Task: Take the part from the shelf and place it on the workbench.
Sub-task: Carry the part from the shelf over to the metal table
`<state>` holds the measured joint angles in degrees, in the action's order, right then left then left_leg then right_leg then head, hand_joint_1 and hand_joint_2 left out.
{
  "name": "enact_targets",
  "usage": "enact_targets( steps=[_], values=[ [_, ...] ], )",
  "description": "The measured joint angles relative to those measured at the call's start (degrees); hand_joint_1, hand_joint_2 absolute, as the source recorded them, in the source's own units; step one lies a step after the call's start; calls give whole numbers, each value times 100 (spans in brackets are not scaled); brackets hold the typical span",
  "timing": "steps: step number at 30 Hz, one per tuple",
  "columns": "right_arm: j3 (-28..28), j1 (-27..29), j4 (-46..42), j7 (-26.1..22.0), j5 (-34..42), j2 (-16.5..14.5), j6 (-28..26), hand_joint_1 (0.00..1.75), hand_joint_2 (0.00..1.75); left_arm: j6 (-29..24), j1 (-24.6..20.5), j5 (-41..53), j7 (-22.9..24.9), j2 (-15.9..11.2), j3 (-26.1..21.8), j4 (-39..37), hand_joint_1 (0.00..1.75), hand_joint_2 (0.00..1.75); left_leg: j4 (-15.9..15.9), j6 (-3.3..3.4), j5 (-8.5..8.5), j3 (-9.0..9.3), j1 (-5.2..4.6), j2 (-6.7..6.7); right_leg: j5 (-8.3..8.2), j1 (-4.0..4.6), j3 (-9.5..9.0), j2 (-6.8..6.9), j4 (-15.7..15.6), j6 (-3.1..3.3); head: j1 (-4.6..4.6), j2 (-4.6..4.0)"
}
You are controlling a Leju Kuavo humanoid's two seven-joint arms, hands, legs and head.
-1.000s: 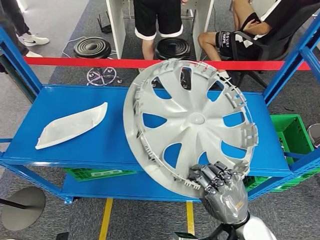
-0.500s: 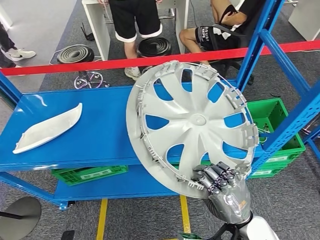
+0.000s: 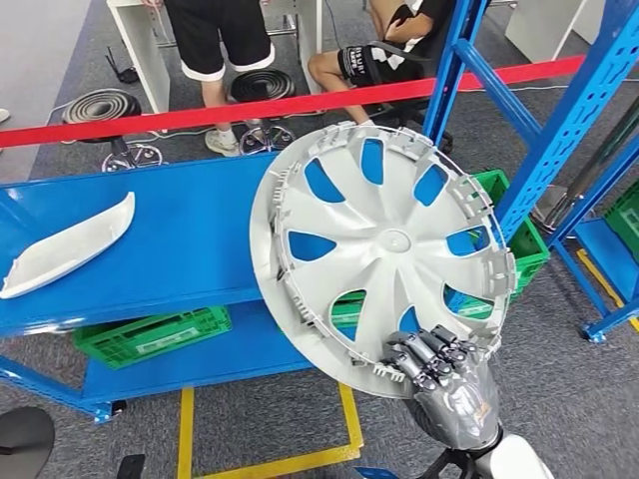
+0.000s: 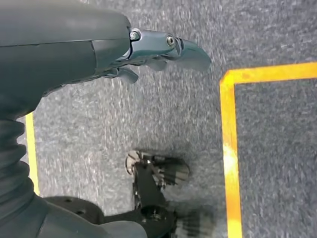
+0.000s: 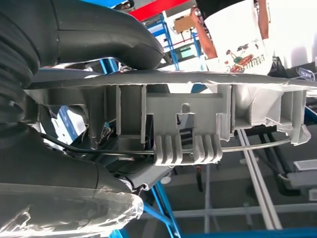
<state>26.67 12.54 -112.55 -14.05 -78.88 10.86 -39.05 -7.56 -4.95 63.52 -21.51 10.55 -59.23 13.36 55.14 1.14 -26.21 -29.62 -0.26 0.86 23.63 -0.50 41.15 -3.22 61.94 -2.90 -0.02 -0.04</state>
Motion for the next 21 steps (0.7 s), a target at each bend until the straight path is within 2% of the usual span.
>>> enact_targets(
  steps=[1,2,3,4,5,6,7,8,9,10,11,12,13,14,15,16,17,18,19,20,21],
  values=[
    [2,-1,5,-4,-10,-2,-1,175,175,0,3,1,0,-1,0,0,0,175,-2,10,54,-58,-4,-65,309,0,101,154,331,-30,-11,0],
    [3,-4,11,-6,-22,-4,-1,175,175,0,10,1,0,0,0,-1,0,175,1,14,110,-129,-2,-141,586,-13,193,244,737,-65,-17,0],
    [4,-6,15,-8,-33,-5,-1,175,175,0,15,2,0,2,0,-1,0,175,6,7,164,-203,2,-220,749,-29,248,281,1107,-99,-17,0],
    [4,-6,20,-7,-45,-7,-1,175,175,1,17,3,0,5,0,-1,0,175,11,-5,219,-280,8,-303,773,-43,231,296,1344,-131,-17,0],
    [3,-5,23,-4,-57,-8,-1,175,175,3,16,5,0,10,0,-1,0,175,18,-23,271,-354,18,-383,678,-59,118,309,1389,-163,-17,0],
    [2,-4,25,-1,-72,-8,-1,175,175,7,13,7,1,16,1,-1,0,175,29,-49,315,-420,30,-457,521,-74,-114,346,1207,-195,-17,0],
    [1,-4,25,6,-89,-8,-1,175,175,12,8,12,1,20,2,-2,0,175,47,-80,351,-474,42,-520,391,-90,-411,416,885,-228,-17,0],
    [0,-10,24,19,-110,-9,-1,175,175,16,3,20,4,17,3,-2,0,175,81,-117,380,-524,43,-572,390,-81,-766,545,434,-259,-27,0],
    [-1,-18,23,33,-130,-10,-1,175,175,21,-4,28,8,17,5,-4,0,175,119,-153,407,-557,36,-621,450,-70,-1038,655,54,-237,-28,0],
    [-2,-21,22,50,-153,-12,-2,175,175,24,-13,37,13,17,7,-6,0,175,151,-179,436,-576,26,-668,537,-53,-1185,725,-201,-196,-23,0],
    [-3,-23,21,72,-177,-14,-2,175,175,26,-20,42,22,16,10,-8,0,175,172,-201,469,-590,16,-720,612,-31,-1237,743,-346,-137,-17,0],
    [-6,-19,21,91,-196,-15,-3,175,175,29,-25,44,34,22,13,-9,0,175,179,-217,498,-592,19,-774,598,-28,-1172,685,-337,-52,-2,0],
    [-8,-14,20,114,-217,-15,-4,175,175,32,-28,46,54,21,15,-10,0,175,203,-245,460,-608,35,-734,562,-29,-1102,624,-325,8,6,0],
    [-9,-18,20,137,-232,-15,-4,175,175,35,-24,50,76,20,17,-10,0,175,294,-277,318,-642,51,-622,512,-31,-1049,561,-316,68,8,0],
    [-9,-25,19,155,-244,-15,-5,175,175,37,-19,56,102,19,19,-11,0,175,487,-308,80,-704,62,-468,448,-36,-989,496,-315,125,11,0],
    [-9,-30,19,178,-257,-15,-5,175,175,38,-14,64,124,18,22,-11,0,175,793,-332,-229,-793,70,-292,373,-36,-918,425,-314,166,14,0],
    [-9,-31,19,206,-273,-15,-5,175,175,39,-10,77,137,19,26,-11,0,175,1173,-332,-518,-892,68,-191,296,-30,-838,348,-312,191,14,0],
    [-9,-28,19,243,-293,-15,-5,175,175,42,-10,92,146,19,30,-11,0,175,1525,-321,-714,-968,62,-149,221,-19,-744,269,-310,206,15,0],
    [-9,-20,19,290,-316,-15,-5,175,175,46,-15,109,150,20,36,-11,0,175,1760,-298,-792,-987,54,-132,149,-4,-652,191,-307,214,13,0],
    [-9,-14,18,343,-338,-15,-5,175,175,49,-25,127,152,21,43,-11,0,175,1814,-261,-750,-923,42,-123,83,10,-567,114,-306,214,12,0],
    [-9,-8,13,400,-360,-15,-5,175,175,51,-39,145,154,22,56,-11,0,175,1658,-210,-618,-758,23,-103,16,22,-485,36,-306,210,12,0]
  ],
)
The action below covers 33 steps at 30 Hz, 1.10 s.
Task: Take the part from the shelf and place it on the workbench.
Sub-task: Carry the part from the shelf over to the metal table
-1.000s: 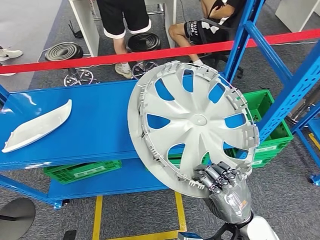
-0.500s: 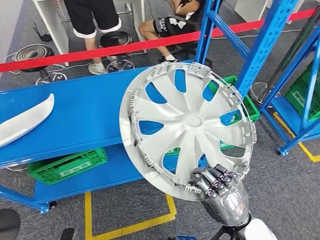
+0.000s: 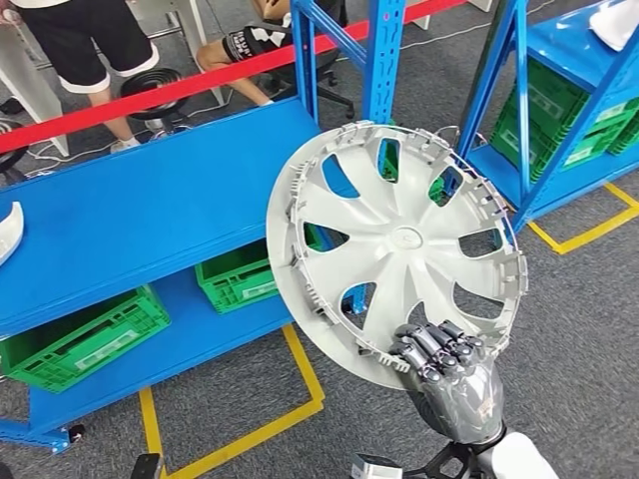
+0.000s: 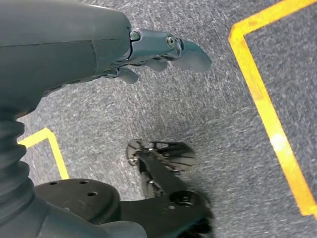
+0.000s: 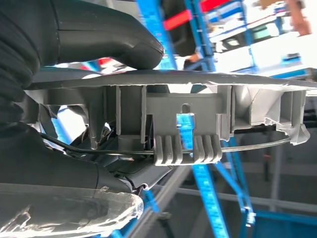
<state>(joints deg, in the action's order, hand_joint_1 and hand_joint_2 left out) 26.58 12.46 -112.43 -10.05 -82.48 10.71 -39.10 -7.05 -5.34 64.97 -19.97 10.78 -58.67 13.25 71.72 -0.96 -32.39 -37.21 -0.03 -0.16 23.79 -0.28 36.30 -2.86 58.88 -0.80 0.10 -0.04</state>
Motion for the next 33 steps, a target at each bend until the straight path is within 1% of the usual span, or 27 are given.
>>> enact_targets(
  steps=[1,3,5,7,8,9,10,12,13,14,15,16,17,18,19,20,21,22,23,24,25,27,28,29,30,31,33],
  values=[
    [0,8,-12,57,-22,1,0,175,175,2,-20,16,2,1,19,0,0,175,-322,69,152,249,-24,72,-70,8,77,-78,0,-6,-1,0],
    [-1,26,-57,168,-68,2,-1,175,175,5,-72,43,9,-4,65,0,0,175,-1144,195,272,806,-66,318,-212,19,207,-216,-3,-32,-3,0],
    [-1,52,-109,258,-92,4,-3,175,175,15,-118,71,15,-2,100,0,0,175,-1585,215,244,1052,-89,446,-357,3,274,-328,-42,-91,-2,0],
    [1,90,-156,319,-98,12,-7,175,175,22,-150,99,20,14,127,-1,0,175,-1656,200,341,1010,-86,337,-466,-11,315,-396,-103,-161,3,0],
    [4,111,-178,343,-103,18,-10,175,175,19,-167,109,24,24,143,-3,0,175,-1677,221,407,967,-76,267,-397,-9,365,-318,-69,-181,2,0],
    [7,126,-193,366,-113,24,-13,175,175,14,-177,122,30,29,160,-4,0,175,-1698,243,481,911,-62,193,-207,-2,440,-179,67,-199,-10,0],
    [11,136,-203,390,-131,30,-15,175,175,8,-181,135,37,33,180,-6,0,175,-1707,261,546,850,-52,118,78,-7,525,-2,309,-214,-17,0],
    [22,146,-210,446,-190,38,-17,175,175,-5,-175,162,51,32,216,-7,0,175,-1699,272,668,700,-53,-36,639,-30,687,217,1065,-282,-38,0],
    [27,155,-213,488,-229,46,-17,175,175,-9,-176,175,61,33,232,-7,0,175,-1690,265,729,616,-54,-124,727,-47,706,248,1402,-318,-39,0],
    [32,163,-216,534,-267,56,-17,175,175,-12,-184,188,69,33,247,-7,0,175,-1676,254,791,524,-53,-213,681,-61,667,261,1626,-351,-40,0],
    [34,168,-224,581,-299,68,-17,175,175,-14,-195,199,80,33,262,-7,0,175,-1656,236,848,427,-53,-298,516,-78,531,278,1652,-381,-43,0],
    [36,171,-235,630,-327,82,-17,175,175,-14,-209,209,93,33,280,-7,0,175,-1628,211,901,331,-51,-375,344,-94,300,318,1501,-409,-42,0],
    [37,171,-251,671,-346,96,-17,175,175,-14,-225,211,111,31,297,-6,0,175,-1588,180,945,250,-57,-436,287,-108,-15,416,1197,-436,-41,0],
    [39,167,-272,716,-362,108,-17,175,175,-8,-239,217,134,27,313,-6,0,175,-1547,148,979,181,-65,-487,346,-109,-383,541,779,-462,-48,0],
    [42,168,-298,773,-376,125,-17,175,175,7,-258,236,162,25,335,-6,0,175,-1504,117,1024,138,-74,-533,486,-98,-666,643,380,-432,-38,0],
    [44,172,-324,833,-390,142,-17,175,175,23,-276,261,193,24,357,-6,0,175,-1479,94,1070,111,-79,-579,622,-77,-848,708,76,-395,-36,0],
    [43,183,-347,892,-402,162,-17,175,175,43,-287,290,219,27,380,-7,0,175,-1471,76,1122,89,-68,-635,686,-50,-908,695,-96,-337,-35,0],
    [40,203,-364,945,-416,182,-17,175,175,59,-295,320,242,34,401,-7,0,175,-1464,54,1167,70,-52,-679,681,-34,-858,639,-136,-258,-28,0],
    [38,228,-377,987,-434,197,-17,175,175,70,-294,343,260,43,417,-8,0,175,-1444,26,1122,45,-26,-631,634,-27,-795,581,-125,-215,-34,0],
    [36,252,-393,1029,-460,215,-17,175,175,83,-287,367,273,52,438,-8,0,175,-1342,-7,958,7,-4,-514,576,-26,-733,518,-113,-162,-32,1],
    [37,272,-419,1073,-487,234,-17,175,175,100,-282,391,285,62,464,-9,0,175,-1131,-37,688,-51,9,-355,504,-29,-663,456,-111,-119,-23,1],
    [44,316,-476,1175,-545,276,-17,175,175,135,-291,436,321,79,524,-9,0,175,-426,-53,56,-202,12,-91,335,-18,-493,312,-104,-62,-4,1],
    [49,339,-493,1231,-575,301,-17,175,175,151,-304,451,340,84,547,-9,0,175,-83,-36,-119,-255,3,-49,253,-3,-389,235,-99,-47,3,1],
    [56,361,-505,1292,-611,329,-17,175,175,163,-316,463,360,87,568,-9,0,175,136,-6,-154,-248,-11,-31,175,14,-290,157,-93,-37,4,1],
    [64,377,-516,1355,-647,361,-17,175,175,174,-327,474,374,89,590,-9,0,175,170,39,-64,-159,-31,-16,103,32,-196,78,-89,-33,3,2],
    [76,386,-532,1414,-678,391,-17,175,175,185,-338,487,381,91,616,-9,0,175,-8,100,101,28,-58,20,33,48,-112,-3,-86,-35,4,2],
    [103,391,-571,1497,-711,444,-17,175,175,199,-368,508,385,84,668,-7,0,175,-777,263,334,598,-125,257,-103,58,24,-152,-83,-48,2,2]
  ],
)
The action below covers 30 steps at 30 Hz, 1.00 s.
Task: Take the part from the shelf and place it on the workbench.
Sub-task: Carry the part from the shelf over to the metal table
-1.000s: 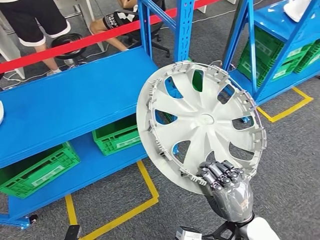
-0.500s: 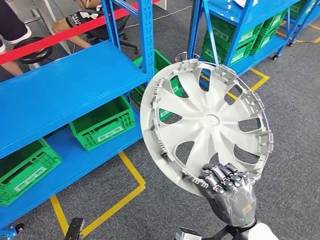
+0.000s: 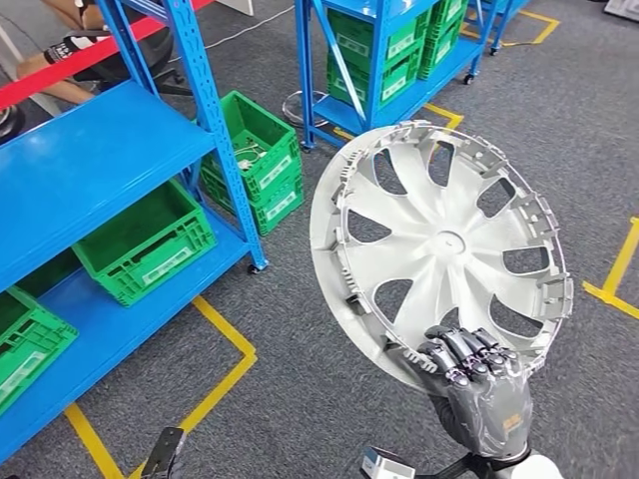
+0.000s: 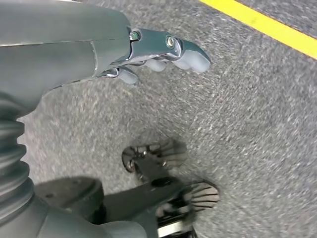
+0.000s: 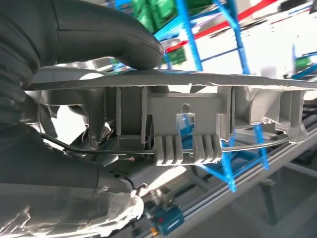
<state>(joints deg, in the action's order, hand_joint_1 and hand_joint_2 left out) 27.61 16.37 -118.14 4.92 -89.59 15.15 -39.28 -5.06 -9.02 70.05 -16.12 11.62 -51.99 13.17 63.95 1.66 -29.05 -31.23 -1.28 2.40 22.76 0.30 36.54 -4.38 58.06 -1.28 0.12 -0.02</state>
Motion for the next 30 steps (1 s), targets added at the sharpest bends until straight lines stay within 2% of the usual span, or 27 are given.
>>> enact_targets(
  steps=[1,2,3,5,6,7,9,10,11,12,13,14,15,16,17,18,20,21,22,23,24,25,26,27,28,29,30],
  values=[
    [13,2,-17,27,-5,23,0,175,175,4,-19,5,-3,-2,19,1,0,175,-413,52,7,266,-20,124,-69,0,51,-63,-1,-11,-1,0],
    [26,2,-33,48,-7,44,0,175,175,8,-38,8,-5,-3,33,2,0,175,-699,78,-26,436,-37,215,-140,-9,92,-118,-11,-30,-3,0],
    [41,5,-48,64,-8,65,0,175,175,10,-53,8,-8,2,50,2,0,175,-855,78,-54,509,-47,222,-214,-14,125,-177,-33,-62,0,-1],
    [69,35,-82,88,-9,110,-1,175,175,13,-76,8,-10,28,86,-1,0,175,-942,63,45,445,-34,97,-320,-19,199,-244,-83,-131,6,-1],
    [82,54,-99,94,-9,131,-2,175,175,13,-84,7,-10,42,104,-2,0,175,-966,82,123,383,-20,20,-223,-11,259,-160,-28,-158,-3,-2],
    [92,66,-115,97,-10,151,-3,175,175,15,-87,7,-10,54,118,-3,0,175,-990,96,205,310,-3,-62,-8,-3,342,-20,127,-184,-19,-2],
    [115,75,-139,92,-11,184,-4,175,175,22,-77,4,-10,61,138,-3,0,175,-994,119,343,159,3,-216,622,-27,518,300,780,-239,-53,-2],
    [126,78,-149,84,-11,196,-4,175,175,34,-69,2,-10,58,147,-4,0,175,-990,109,410,77,1,-306,818,-52,576,369,1172,-279,-59,-2],
    [137,85,-157,77,-11,206,-3,175,175,47,-64,-3,-10,54,154,-4,0,175,-986,101,479,-10,-1,-396,857,-82,583,398,1492,-317,-62,-2],
    [147,93,-168,71,-11,211,-3,175,175,64,-63,-7,-10,50,160,-4,0,175,-981,85,549,-103,-1,-486,750,-115,520,413,1666,-358,-64,-2],
    [155,100,-181,68,-11,216,-2,175,175,78,-64,-10,-10,47,163,-4,0,175,-970,64,614,-197,1,-567,559,-149,363,435,1642,-398,-65,-1],
    [162,105,-194,67,-11,219,-2,175,175,86,-67,-12,-10,46,165,-4,0,175,-947,36,674,-285,0,-633,399,-184,102,493,1418,-440,-65,-2],
    [169,105,-209,69,-11,220,-2,175,175,93,-68,-11,-10,37,167,-2,0,175,-912,2,722,-370,-4,-685,381,-211,-277,603,1010,-485,-70,-2],
    [174,104,-225,72,-10,220,-2,175,175,102,-71,-9,-15,33,172,-1,0,175,-861,-33,762,-439,-9,-731,481,-213,-638,702,535,-478,-61,-2],
    [178,109,-237,74,-9,220,-3,175,175,113,-74,-6,-21,27,180,1,0,175,-816,-62,804,-483,-8,-772,610,-201,-893,781,149,-446,-52,-2],
    [180,119,-248,75,-8,220,-3,175,175,128,-74,-3,-29,26,191,3,0,175,-790,-86,844,-514,8,-818,726,-171,-1028,808,-106,-386,-49,-2],
    [180,168,-263,63,-9,224,-4,175,175,173,-64,3,-57,43,219,2,0,175,-781,-149,911,-549,63,-894,706,-114,-933,721,-178,-222,-48,-2],
    [179,186,-274,49,-10,227,-4,175,175,199,-50,5,-78,53,237,1,0,175,-740,-193,829,-585,90,-834,656,-100,-865,664,-174,-150,-52,-2],
    [179,198,-287,31,-11,231,-4,175,175,225,-36,9,-101,62,256,1,0,175,-605,-234,633,-644,106,-718,589,-98,-802,607,-176,-90,-45,-2],
    [180,203,-302,11,-11,233,-4,175,175,243,-23,9,-120,74,274,1,0,175,-351,-260,346,-730,117,-565,511,-99,-733,548,-179,-46,-36,-2],
    [180,211,-316,-5,-11,233,-4,175,175,252,-14,9,-132,83,290,1,0,175,5,-269,29,-833,121,-422,432,-98,-659,481,-177,-18,-27,-2],
    [179,223,-323,-15,-11,233,-4,175,175,255,-9,8,-138,92,300,1,0,175,389,-266,-202,-928,121,-342,358,-94,-587,410,-174,-5,-20,-2],
    [178,240,-326,-23,-11,233,-4,175,175,256,-8,7,-141,100,309,1,0,175,689,-257,-305,-977,120,-302,290,-88,-503,335,-170,1,-19,-2],
    [174,256,-326,-27,-11,233,-4,175,175,257,-7,7,-143,103,317,1,0,175,810,-243,-287,-942,119,-281,229,-83,-427,253,-166,-2,-19,-2],
    [172,269,-326,-31,-11,233,-4,175,175,259,-7,7,-145,105,328,1,0,175,703,-225,-187,-796,118,-259,175,-82,-359,170,-165,-12,-18,-2],
    [169,280,-326,-35,-11,233,-4,175,175,261,-10,7,-145,107,341,1,0,175,385,-198,-53,-545,118,-206,127,-85,-304,87,-164,-29,-18,-2],
    [166,287,-326,-37,-11,233,-4,175,175,261,-16,7,-145,107,354,1,0,175,-40,-166,55,-237,119,-85,85,-91,-259,12,-163,-53,-17,-2]
  ],
)
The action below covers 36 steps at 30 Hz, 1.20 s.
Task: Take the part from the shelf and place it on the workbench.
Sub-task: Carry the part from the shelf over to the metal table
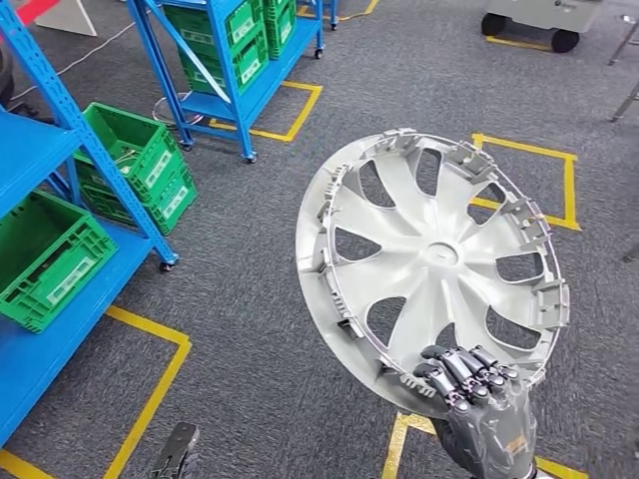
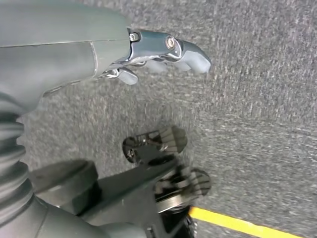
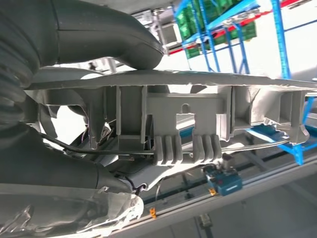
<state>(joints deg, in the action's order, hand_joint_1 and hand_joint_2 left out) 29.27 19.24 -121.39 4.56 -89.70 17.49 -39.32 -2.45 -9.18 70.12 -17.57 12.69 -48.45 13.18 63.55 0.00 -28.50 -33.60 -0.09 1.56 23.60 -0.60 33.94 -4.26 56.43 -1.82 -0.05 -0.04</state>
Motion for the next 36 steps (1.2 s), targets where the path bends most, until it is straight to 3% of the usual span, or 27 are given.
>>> enact_targets(
  steps=[2,3,5,6,7,9,11,12,13,14,16,17,18,20,21,23,25,26,27,28,30,32,34,35,36],
  values=[
    [-9,7,0,0,0,0,0,175,175,-2,-14,0,0,4,27,0,0,175,-682,41,97,452,7,225,-77,-2,72,-123,12,-59,-3,0],
    [-14,11,0,1,0,0,0,175,175,-2,-18,1,1,10,39,0,0,175,-815,46,98,532,3,272,-116,-5,102,-177,16,-95,-2,0],
    [-20,30,-4,0,0,0,-1,175,175,-2,-19,1,2,31,57,0,0,175,-848,67,127,511,-2,162,-181,-18,164,-263,18,-166,1,0],
    [-20,43,-10,0,0,0,-1,175,175,-2,-23,1,2,42,61,0,0,175,-853,97,151,494,1,92,-151,-18,215,-207,66,-191,-4,0],
    [-21,53,-16,-1,0,0,-1,175,175,-2,-27,2,2,51,65,0,0,175,-863,133,180,475,5,23,-47,-14,299,-88,208,-211,-20,0],
    [-24,63,-24,-7,0,0,-1,175,175,-8,-19,10,7,56,74,0,0,175,-869,183,233,417,-3,-122,372,-3,588,232,878,-244,-55,0],
    [-37,78,-24,-18,0,-1,-1,175,175,-21,9,24,24,56,86,0,0,175,-862,198,279,345,-20,-280,739,-7,846,369,1625,-282,-67,0],
    [-50,90,-24,-26,0,-1,-1,175,175,-28,17,31,34,57,91,0,0,175,-859,197,300,312,-25,-359,787,-9,844,390,1756,-292,-66,0],
    [-64,100,-24,-32,0,-1,-1,175,175,-35,21,39,39,60,95,0,0,175,-857,188,318,286,-28,-430,732,-9,712,409,1640,-297,-67,0],
    [-78,110,-24,-37,0,-1,-1,175,175,-41,21,47,41,65,99,0,0,175,-853,176,331,269,-29,-496,605,-9,458,456,1302,-298,-67,0],
    [-97,115,-24,-41,0,-2,-1,175,175,-52,18,52,43,74,104,1,0,175,-822,136,341,248,-51,-612,394,1,-121,695,451,-274,-68,0],
    [-105,116,-26,-39,1,-2,-1,175,175,-56,17,52,45,75,107,1,0,175,-803,110,346,239,-66,-661,339,10,-299,778,173,-237,-62,0],
    [-112,117,-27,-38,2,-2,-1,175,175,-60,17,52,50,76,111,1,0,175,-787,81,354,230,-80,-709,325,21,-364,817,52,-192,-60,0],
    [-119,133,-31,-36,3,-2,-1,175,175,-67,19,52,69,81,131,1,0,175,-775,28,372,216,-79,-808,281,35,-318,695,56,-96,-52,0],
    [-119,146,-33,-36,2,-2,-1,175,175,-71,18,52,80,85,146,0,0,175,-749,-3,342,201,-67,-787,256,31,-294,638,56,-55,-54,0],
    [-119,164,-40,-36,1,-2,-1,175,175,-79,18,52,94,92,177,0,0,175,-436,-61,91,63,-39,-541,200,9,-247,523,42,30,-49,0],
    [-119,174,-46,-28,0,-2,-1,175,175,-88,38,52,100,95,193,0,0,175,318,-95,-332,-271,-20,-263,152,3,-175,398,41,78,-46,0],
    [-119,179,-46,-23,0,-2,-1,175,175,-91,54,52,103,95,195,0,0,175,692,-99,-484,-441,-18,-216,128,5,-139,322,41,86,-46,0],
    [-120,185,-46,-19,0,-2,-1,175,175,-95,67,52,104,94,196,0,0,175,910,-96,-531,-537,-18,-198,107,7,-110,240,42,82,-48,0],
    [-120,190,-46,-16,0,-2,-1,175,175,-97,75,52,105,92,197,0,0,175,919,-87,-465,-532,-18,-188,88,8,-89,157,43,71,-48,0],
    [-120,195,-46,-16,0,-2,-1,175,175,-103,75,52,105,89,199,0,0,175,305,-57,-85,-200,-9,-88,58,0,-71,-4,45,36,-46,0],
    [-120,193,-46,-16,0,-2,-1,175,175,-109,66,51,111,92,202,0,0,175,-444,-29,187,184,19,173,32,7,-30,-147,76,-12,-52,0],
    [-121,196,-48,-15,0,-2,-1,175,175,-120,61,51,120,101,204,0,0,175,-710,-1,208,291,28,302,-9,1,45,-265,92,-80,-59,0],
    [-118,202,-48,-13,0,-2,-1,175,175,-125,59,52,122,107,208,0,0,175,-724,27,206,282,27,246,-36,-16,85,-326,82,-120,-63,0],
    [-116,212,-48,-9,0,-2,-1,175,175,-130,57,55,123,113,215,1,0,175,-728,65,224,271,24,180,-37,-21,126,-293,93,-153,-61,0]
  ],
)
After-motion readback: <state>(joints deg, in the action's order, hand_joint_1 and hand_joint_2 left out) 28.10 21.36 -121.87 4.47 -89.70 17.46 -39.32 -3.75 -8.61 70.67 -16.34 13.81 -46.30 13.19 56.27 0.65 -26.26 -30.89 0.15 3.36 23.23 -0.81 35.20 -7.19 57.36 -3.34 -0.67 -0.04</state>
